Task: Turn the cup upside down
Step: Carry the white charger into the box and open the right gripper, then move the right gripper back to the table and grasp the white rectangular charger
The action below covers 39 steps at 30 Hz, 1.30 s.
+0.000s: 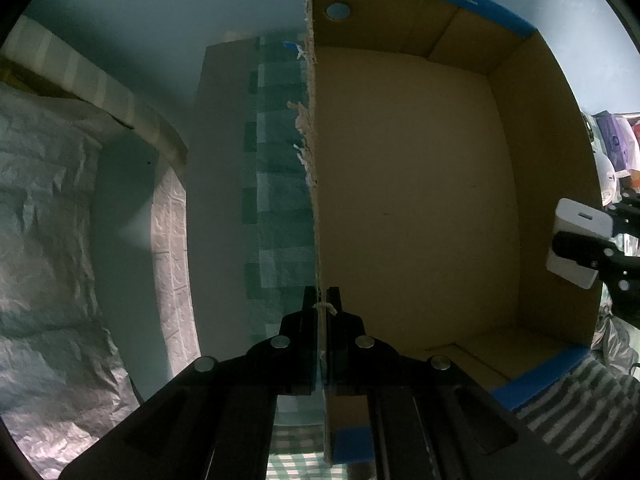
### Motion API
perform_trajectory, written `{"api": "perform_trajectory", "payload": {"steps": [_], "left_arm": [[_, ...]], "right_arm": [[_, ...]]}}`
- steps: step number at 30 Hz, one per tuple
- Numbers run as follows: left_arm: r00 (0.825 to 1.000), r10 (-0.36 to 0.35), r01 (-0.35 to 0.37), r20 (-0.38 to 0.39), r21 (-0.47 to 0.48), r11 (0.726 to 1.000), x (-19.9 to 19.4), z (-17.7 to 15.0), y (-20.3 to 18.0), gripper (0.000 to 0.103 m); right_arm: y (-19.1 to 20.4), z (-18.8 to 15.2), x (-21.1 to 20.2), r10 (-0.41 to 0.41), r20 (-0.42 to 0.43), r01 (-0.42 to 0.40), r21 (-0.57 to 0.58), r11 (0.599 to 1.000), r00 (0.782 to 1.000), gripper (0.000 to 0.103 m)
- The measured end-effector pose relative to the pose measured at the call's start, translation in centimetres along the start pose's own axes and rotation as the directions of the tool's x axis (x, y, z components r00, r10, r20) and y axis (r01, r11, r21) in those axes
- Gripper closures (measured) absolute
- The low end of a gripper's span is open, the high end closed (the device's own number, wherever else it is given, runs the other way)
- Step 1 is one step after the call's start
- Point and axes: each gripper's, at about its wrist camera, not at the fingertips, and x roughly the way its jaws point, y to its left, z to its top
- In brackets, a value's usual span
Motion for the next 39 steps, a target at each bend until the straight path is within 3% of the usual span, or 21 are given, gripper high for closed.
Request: {"api": "perform_trajectory", "payload": {"steps": [5,10,14,18,30,39], "left_arm": [[1.000,-0.003,0.003,-0.002,-0.001,1.000,-0.1,0.0,0.1,0.099],[1.000,-0.001,0.001,-0.004,0.000,1.000,-0.1,0.1,0.2,0.099],[1.000,-0.002,0.002,-0.004,0.000,1.000,-0.2,0.1,0.1,0.099],[1.000,-0.001,0.001,-0.006,-0.001,1.000,-0.1,0.1,0.2,0.099],[1.000,0.005,-0.004,-0.018,0.012,1.000,-0.4,0.2,0.0,0.099],[1.000,0.009,-0.009,-0.013,0.021,1.000,-0.7,0.0,-0.1,0.099]], "right_arm": [[-0.1,0.0,1.0,-0.012,-0.017,0.012,0.005,1.000,1.000,0.077],[-0.4,0.1,0.5,-0.019,0.021,0.018,0.018,1.000,1.000,0.074],[-0.2,-0.1,-0.3,-0.036,0.052,0.035,0.018,0.999,0.998,0.051],[-0.1,-0.2,-1.2,-0.046,0.088,0.045,0.015,0.999,0.995,0.041],[0.2,-1.7,-4.7,-0.046,0.183,0.049,-0.011,0.999,0.982,0.041],[-1.9,-2.8,-7.4,-0.040,0.201,0.026,0.071,0.997,0.979,0.034]]}}
